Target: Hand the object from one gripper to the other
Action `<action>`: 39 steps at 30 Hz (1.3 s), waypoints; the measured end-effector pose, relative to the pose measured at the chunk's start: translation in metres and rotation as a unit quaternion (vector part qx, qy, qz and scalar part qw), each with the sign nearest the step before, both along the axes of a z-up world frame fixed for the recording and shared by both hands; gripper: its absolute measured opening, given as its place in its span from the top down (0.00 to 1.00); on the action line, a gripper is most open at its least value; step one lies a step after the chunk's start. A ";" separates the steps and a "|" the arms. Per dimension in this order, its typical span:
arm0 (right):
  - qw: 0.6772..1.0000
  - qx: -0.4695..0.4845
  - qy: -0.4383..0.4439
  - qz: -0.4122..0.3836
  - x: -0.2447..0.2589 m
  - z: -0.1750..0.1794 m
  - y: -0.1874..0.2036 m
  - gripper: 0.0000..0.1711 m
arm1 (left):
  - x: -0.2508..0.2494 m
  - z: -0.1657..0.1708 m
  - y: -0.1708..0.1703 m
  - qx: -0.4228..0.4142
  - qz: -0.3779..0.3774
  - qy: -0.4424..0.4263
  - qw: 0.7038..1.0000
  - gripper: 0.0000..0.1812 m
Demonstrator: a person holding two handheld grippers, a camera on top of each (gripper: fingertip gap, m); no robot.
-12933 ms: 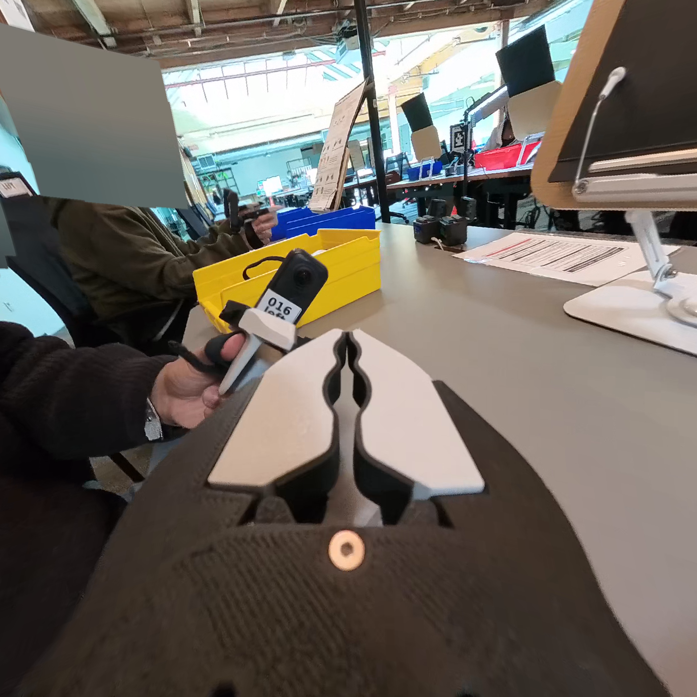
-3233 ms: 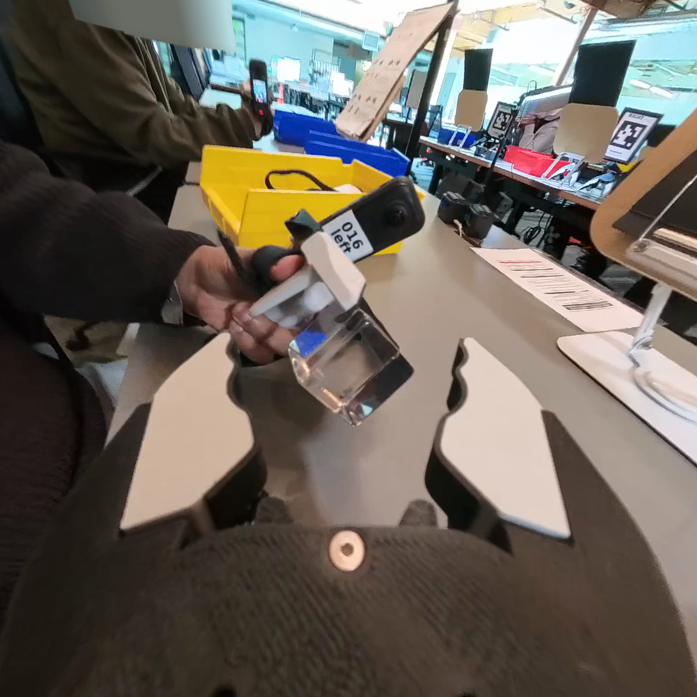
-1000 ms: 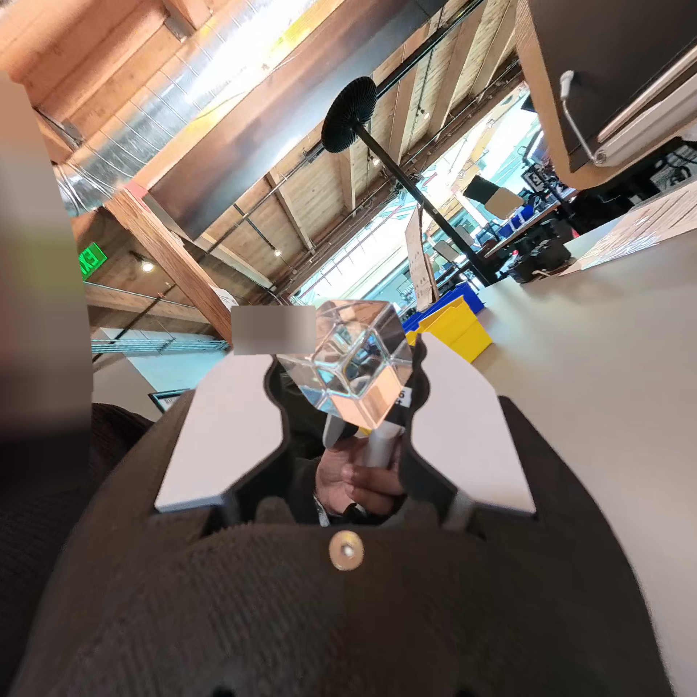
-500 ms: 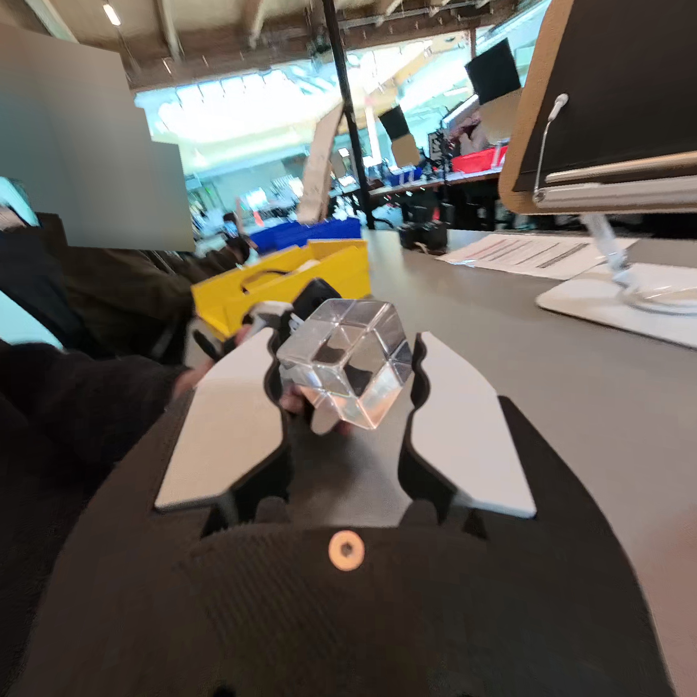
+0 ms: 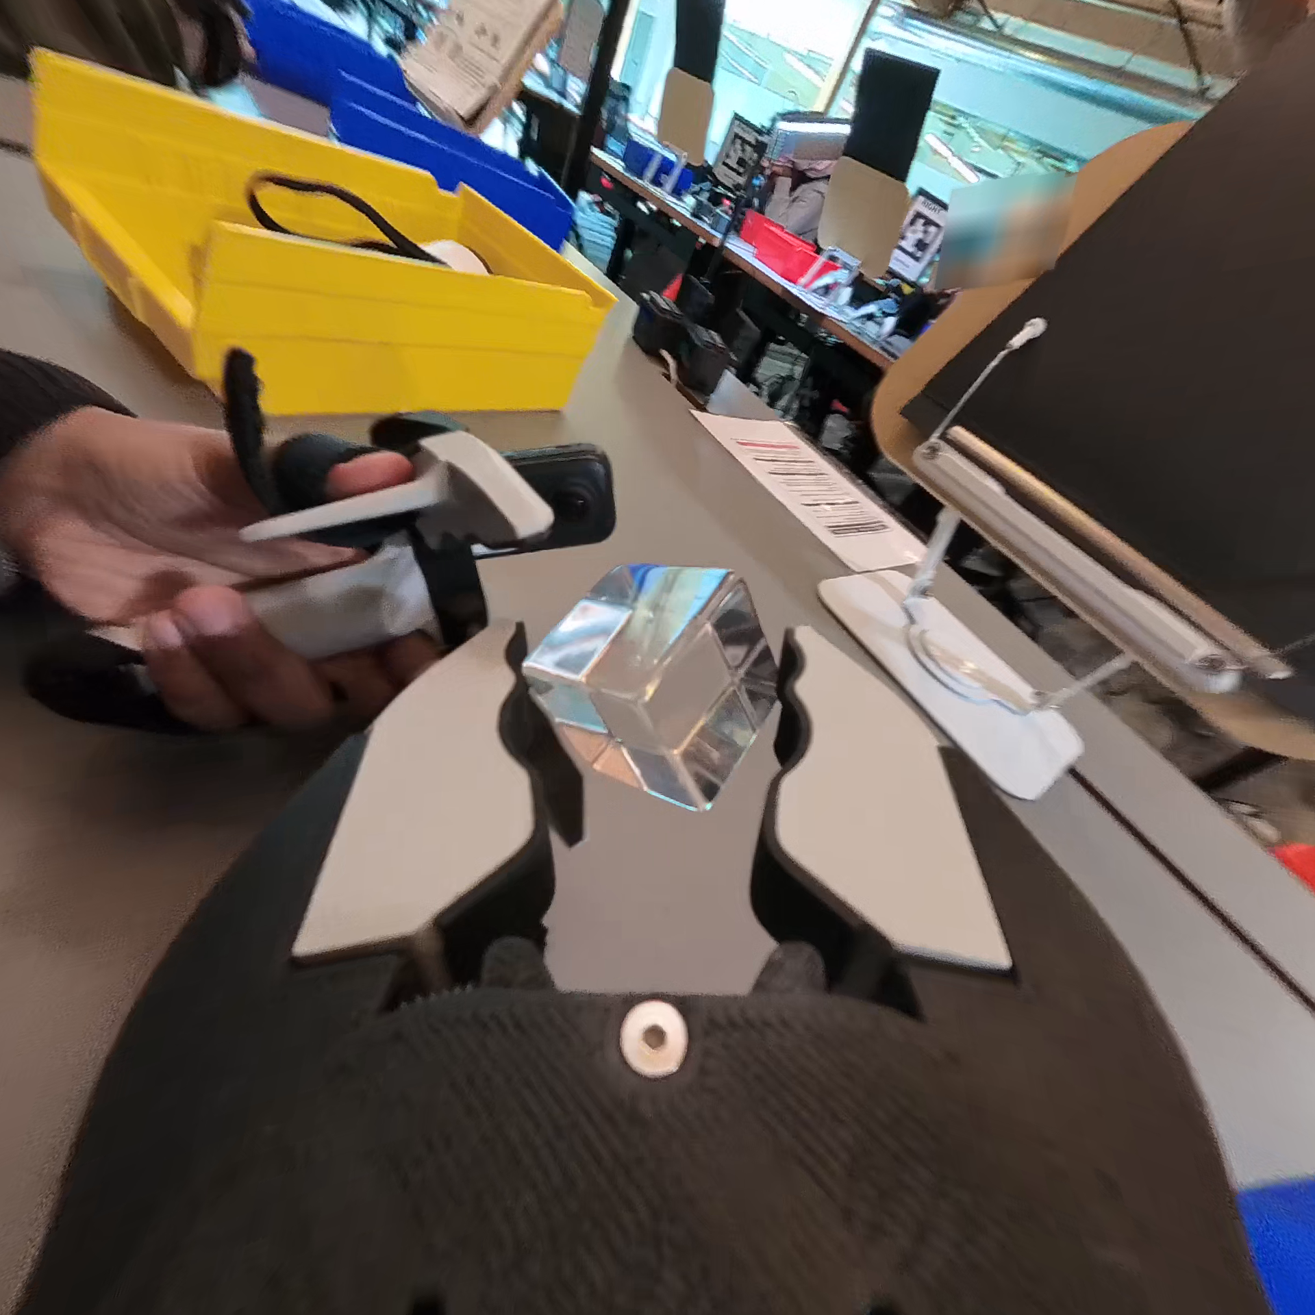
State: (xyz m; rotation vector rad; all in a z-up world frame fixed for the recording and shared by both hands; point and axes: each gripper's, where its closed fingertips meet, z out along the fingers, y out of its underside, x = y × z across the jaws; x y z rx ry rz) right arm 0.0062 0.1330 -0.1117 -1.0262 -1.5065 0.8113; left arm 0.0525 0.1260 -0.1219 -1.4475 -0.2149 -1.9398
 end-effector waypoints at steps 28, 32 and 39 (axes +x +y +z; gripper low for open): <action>0.905 0.374 -0.171 -0.112 -0.007 -0.049 0.006 0.60 | -0.012 -0.038 0.015 0.098 0.184 0.493 0.845 0.55; 0.902 0.377 -0.178 -0.112 -0.007 -0.051 0.004 0.60 | -0.007 -0.037 0.013 0.101 0.180 0.491 0.846 0.56; 0.901 0.380 -0.180 -0.111 -0.008 -0.052 0.002 0.60 | -0.009 -0.038 0.013 0.099 0.182 0.504 0.838 0.65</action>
